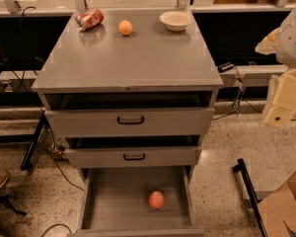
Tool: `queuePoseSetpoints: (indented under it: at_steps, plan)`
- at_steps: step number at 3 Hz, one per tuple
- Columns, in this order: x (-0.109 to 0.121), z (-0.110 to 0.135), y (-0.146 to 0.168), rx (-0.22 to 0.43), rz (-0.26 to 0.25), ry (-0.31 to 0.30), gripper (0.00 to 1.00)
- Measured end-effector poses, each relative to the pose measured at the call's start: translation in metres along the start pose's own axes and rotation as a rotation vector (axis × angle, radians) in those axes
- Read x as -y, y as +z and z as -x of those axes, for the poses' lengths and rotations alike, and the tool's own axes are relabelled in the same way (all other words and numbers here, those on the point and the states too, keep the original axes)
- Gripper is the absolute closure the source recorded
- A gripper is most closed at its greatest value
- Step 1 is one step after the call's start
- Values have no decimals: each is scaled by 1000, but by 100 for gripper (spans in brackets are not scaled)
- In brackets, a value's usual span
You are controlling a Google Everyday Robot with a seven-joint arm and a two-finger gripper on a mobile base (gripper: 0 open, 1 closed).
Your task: Pick apple from bottom drawer and place on counter
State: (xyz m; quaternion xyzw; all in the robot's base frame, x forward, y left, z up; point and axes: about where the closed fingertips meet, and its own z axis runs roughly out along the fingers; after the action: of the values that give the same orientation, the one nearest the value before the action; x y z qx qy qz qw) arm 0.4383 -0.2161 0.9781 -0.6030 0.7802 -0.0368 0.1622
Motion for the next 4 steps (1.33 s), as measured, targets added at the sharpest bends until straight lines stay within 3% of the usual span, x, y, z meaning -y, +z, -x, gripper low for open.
queuePoseSetpoints:
  at_steps: [2,3,4]
  plan:
    - [-1,0,4,18,3,7,0]
    - [-19,-7,54,114,69,46,0]
    - [-51,-5,132,268,165,129,0]
